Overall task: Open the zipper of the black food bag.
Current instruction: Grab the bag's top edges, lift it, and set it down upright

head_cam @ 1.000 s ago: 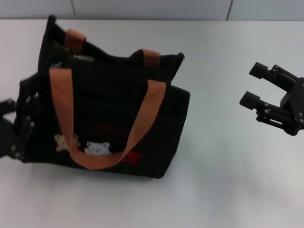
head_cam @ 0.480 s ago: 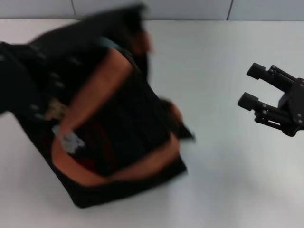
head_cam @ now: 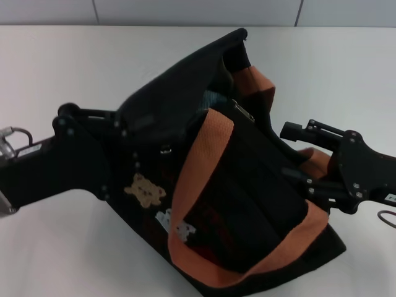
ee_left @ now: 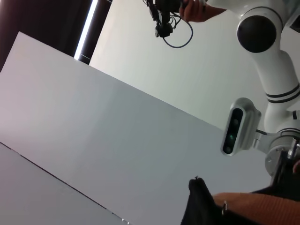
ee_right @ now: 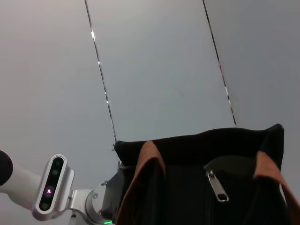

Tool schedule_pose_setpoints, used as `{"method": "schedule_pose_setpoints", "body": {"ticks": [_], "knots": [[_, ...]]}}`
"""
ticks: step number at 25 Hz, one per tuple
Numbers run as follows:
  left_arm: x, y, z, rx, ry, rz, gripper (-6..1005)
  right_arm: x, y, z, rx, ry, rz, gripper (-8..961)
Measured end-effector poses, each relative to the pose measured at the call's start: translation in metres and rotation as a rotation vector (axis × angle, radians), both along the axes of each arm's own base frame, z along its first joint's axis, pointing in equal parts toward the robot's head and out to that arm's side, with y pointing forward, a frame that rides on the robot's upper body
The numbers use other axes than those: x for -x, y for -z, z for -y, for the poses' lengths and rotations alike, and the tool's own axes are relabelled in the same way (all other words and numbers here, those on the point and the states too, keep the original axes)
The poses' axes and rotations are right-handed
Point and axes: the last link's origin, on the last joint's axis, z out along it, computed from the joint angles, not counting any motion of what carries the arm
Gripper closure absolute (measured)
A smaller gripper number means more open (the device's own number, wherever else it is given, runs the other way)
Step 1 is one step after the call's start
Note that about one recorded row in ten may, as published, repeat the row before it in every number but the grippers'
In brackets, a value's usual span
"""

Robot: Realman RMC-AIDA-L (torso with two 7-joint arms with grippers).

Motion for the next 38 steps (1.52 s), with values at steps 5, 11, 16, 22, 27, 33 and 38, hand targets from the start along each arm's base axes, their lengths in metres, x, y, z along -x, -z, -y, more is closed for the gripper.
{"method": "schedule_pose_setpoints", "body": {"ticks": [5, 11, 16, 22, 27, 33, 38], "knots": [[0.001, 0.003, 0.003, -0.005, 0.002, 0.006, 898, 0.0, -0.002, 0.001, -0.04, -0.027, -0.008, 161], [-0.001, 0.003, 0.001, -0.005, 0.015, 0.005, 898, 0.005, -0.015, 0.0, -0.201, -0.087, -0.072, 413], [-0.003, 0.002, -0.001, -0.025, 0.033, -0.001, 898, 0.008, -0.021, -0.002, -0.213, -0.1, -0.091, 604], [-0.007, -0.001, -0.005, -0.133, 0.115, -0.028, 897, 0.0, -0.008, 0.012, -0.088, -0.127, -0.012, 637], [-0.014, -0.001, -0.011, -0.157, 0.154, -0.031, 897, 0.001, 0.005, 0.007, 0.047, -0.111, 0.071, 664], [-0.016, 0.0, -0.012, -0.15, 0.16, -0.026, 897, 0.01, 0.036, -0.016, 0.129, -0.072, 0.2, 664], [-0.018, 0.005, -0.008, -0.13, 0.176, -0.023, 897, 0.025, 0.05, -0.034, 0.142, -0.088, 0.242, 661]]}}
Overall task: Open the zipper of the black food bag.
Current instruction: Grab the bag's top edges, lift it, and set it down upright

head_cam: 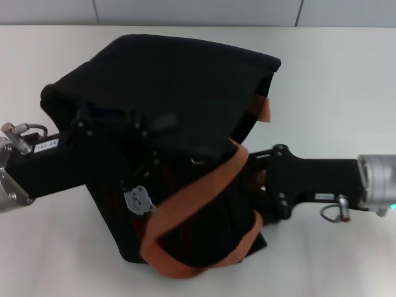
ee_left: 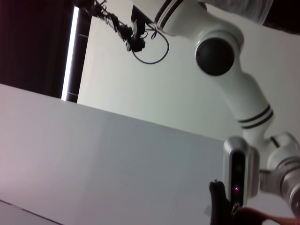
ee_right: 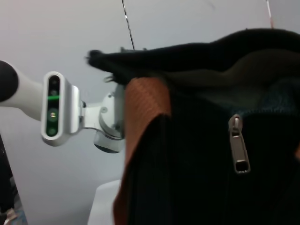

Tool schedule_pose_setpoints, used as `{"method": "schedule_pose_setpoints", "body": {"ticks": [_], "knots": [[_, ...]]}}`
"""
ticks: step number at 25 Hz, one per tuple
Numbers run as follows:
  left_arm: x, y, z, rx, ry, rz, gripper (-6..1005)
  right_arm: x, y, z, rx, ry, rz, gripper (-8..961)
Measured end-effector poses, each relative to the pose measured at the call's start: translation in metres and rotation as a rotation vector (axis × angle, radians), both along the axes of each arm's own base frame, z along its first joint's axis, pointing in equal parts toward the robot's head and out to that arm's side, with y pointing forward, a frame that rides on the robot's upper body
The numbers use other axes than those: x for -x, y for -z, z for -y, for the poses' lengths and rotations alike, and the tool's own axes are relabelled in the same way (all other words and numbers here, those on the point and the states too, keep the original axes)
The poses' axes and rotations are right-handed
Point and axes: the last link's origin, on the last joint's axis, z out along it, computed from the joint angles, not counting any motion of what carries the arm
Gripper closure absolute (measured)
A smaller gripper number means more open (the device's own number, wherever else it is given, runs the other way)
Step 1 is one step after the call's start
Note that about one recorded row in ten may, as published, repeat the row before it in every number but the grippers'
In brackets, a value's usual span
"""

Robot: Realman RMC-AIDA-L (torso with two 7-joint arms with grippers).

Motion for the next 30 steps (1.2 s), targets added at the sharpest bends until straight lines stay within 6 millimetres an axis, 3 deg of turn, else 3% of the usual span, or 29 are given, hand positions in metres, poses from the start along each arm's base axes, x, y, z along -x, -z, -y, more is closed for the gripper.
{"method": "schedule_pose_setpoints", "body": {"ticks": [7, 11, 18, 21, 30], "knots": [[-0.001, 0.01, 0.006, 0.032, -0.001, 0.017, 897, 0.008, 0.013, -0.019, -0.039, 0.015, 0.059, 654], [-0.001, 0.014, 0.008, 0.049, 0.002, 0.016, 897, 0.0, 0.009, -0.01, -0.044, 0.026, 0.036, 651], [-0.001, 0.018, 0.009, 0.054, 0.007, 0.007, 897, -0.019, -0.022, 0.016, -0.203, 0.029, -0.144, 644], [-0.002, 0.018, 0.009, 0.056, 0.01, 0.004, 898, -0.02, -0.028, 0.021, -0.259, -0.003, -0.184, 469], [-0.003, 0.021, 0.009, 0.064, 0.026, -0.003, 898, -0.009, -0.025, 0.015, -0.262, -0.048, -0.19, 534]]}}
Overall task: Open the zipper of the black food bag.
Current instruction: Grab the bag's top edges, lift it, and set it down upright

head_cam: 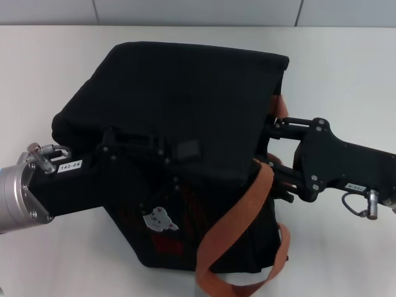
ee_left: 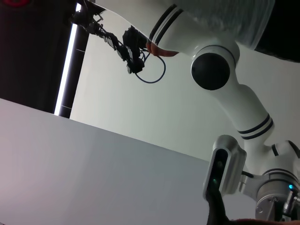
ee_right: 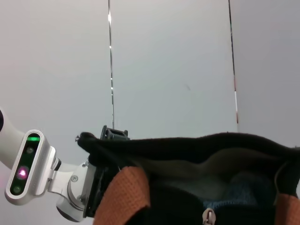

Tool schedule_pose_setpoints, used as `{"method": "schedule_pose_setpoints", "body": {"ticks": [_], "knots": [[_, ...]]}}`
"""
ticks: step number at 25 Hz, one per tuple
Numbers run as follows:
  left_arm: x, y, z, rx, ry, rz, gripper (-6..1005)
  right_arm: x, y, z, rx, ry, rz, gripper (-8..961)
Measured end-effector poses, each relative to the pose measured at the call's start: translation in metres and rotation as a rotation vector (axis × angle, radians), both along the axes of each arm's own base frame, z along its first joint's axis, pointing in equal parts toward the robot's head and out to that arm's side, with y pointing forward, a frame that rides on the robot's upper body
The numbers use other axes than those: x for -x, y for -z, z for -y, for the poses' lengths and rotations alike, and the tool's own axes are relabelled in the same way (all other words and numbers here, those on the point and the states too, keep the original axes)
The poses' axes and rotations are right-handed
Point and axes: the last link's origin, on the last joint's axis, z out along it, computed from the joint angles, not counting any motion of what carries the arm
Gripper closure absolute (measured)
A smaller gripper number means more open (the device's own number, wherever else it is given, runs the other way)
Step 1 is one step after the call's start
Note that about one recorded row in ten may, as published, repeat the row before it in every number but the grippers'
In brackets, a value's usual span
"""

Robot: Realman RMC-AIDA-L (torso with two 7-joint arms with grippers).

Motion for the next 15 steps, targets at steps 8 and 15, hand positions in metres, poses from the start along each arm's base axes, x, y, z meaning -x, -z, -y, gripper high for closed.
{"method": "schedule_pose_setpoints", "body": {"ticks": [8, 15], "knots": [[-0.0002, 0.0001, 0.0004, 0.002, 0.002, 0.001, 898, 0.0026, 0.0018, -0.0007, -0.023, -0.029, 0.004, 608], [-0.0003, -0.0001, 0.0007, 0.003, 0.004, 0.002, 898, 0.0028, 0.0045, 0.0007, -0.034, -0.044, 0.007, 767]]}}
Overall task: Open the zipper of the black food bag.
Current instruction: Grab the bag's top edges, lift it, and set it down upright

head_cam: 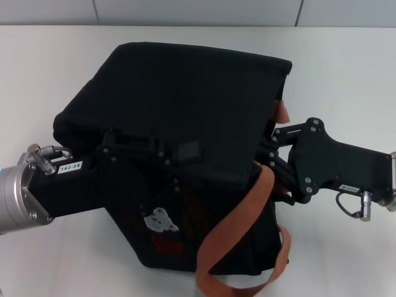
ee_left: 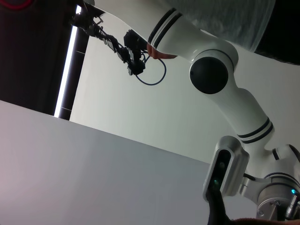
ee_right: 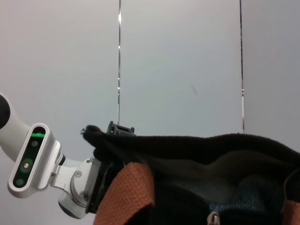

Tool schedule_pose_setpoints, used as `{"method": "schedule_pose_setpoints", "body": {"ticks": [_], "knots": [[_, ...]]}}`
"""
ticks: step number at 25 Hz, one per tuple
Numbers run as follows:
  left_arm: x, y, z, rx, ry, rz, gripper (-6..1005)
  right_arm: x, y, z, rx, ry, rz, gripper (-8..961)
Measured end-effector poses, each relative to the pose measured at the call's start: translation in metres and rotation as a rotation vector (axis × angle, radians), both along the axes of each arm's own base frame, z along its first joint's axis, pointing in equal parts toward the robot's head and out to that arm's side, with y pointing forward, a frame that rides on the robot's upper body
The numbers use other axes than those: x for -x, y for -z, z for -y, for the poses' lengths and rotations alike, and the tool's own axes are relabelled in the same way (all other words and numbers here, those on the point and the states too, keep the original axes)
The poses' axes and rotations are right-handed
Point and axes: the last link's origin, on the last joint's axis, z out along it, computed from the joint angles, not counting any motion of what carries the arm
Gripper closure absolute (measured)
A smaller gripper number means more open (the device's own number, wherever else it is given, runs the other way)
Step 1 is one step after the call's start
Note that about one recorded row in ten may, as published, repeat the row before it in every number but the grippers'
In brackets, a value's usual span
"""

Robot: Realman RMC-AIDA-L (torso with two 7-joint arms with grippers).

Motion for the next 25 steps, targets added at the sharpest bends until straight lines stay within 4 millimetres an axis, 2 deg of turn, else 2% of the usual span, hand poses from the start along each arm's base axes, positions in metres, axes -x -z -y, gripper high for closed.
{"method": "schedule_pose_setpoints", "body": {"ticks": [7, 10, 22, 25], "knots": [[0.0, 0.0, 0.0, 0.001, 0.0, 0.0, 899, -0.002, -0.001, 0.004, -0.003, -0.028, 0.005, 929], [0.0, 0.0, 0.0, 0.002, -0.004, 0.002, 898, -0.004, -0.003, 0.009, -0.003, -0.043, 0.002, 955], [0.001, 0.001, 0.0, 0.0, -0.011, 0.002, 899, -0.01, -0.003, 0.02, -0.088, -0.048, -0.027, 839], [0.001, 0.001, 0.0, -0.001, -0.011, 0.002, 900, -0.011, -0.002, 0.018, -0.118, -0.033, -0.034, 783]]}}
